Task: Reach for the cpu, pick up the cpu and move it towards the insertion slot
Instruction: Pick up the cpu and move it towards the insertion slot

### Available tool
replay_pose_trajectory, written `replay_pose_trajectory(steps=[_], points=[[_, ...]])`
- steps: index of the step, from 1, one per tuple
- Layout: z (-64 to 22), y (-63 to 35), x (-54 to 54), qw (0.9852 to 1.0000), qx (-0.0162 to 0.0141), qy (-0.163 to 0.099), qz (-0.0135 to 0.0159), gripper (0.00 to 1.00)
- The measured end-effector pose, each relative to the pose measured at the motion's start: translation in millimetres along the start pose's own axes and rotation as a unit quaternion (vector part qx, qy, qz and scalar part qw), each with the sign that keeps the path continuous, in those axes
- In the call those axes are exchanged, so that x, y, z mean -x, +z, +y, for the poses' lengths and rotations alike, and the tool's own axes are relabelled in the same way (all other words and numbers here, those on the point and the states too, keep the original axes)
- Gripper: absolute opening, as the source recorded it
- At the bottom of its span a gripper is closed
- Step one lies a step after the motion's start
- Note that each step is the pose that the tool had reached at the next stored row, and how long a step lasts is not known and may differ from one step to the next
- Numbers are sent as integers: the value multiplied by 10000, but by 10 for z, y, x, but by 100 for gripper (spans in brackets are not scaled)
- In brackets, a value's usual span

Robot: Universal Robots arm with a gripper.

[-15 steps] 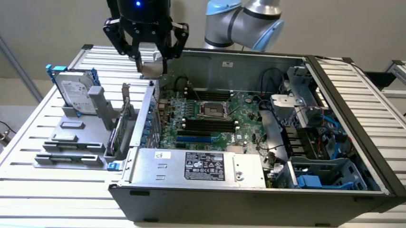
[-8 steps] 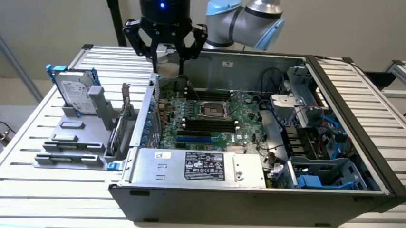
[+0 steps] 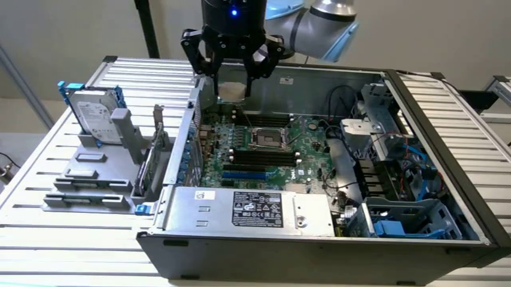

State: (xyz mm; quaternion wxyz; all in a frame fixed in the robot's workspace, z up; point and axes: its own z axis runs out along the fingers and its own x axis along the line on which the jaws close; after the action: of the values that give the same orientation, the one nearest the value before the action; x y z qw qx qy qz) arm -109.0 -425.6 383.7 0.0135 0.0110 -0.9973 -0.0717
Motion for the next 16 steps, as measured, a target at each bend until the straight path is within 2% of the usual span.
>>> replay_pose_trajectory(steps=[7, 11, 16], points=[[70, 104, 321, 10000, -27, 0, 1, 54], [176, 163, 476, 10000, -60, 1, 1, 54], [340, 236, 615, 9999, -110, 3, 2, 54]])
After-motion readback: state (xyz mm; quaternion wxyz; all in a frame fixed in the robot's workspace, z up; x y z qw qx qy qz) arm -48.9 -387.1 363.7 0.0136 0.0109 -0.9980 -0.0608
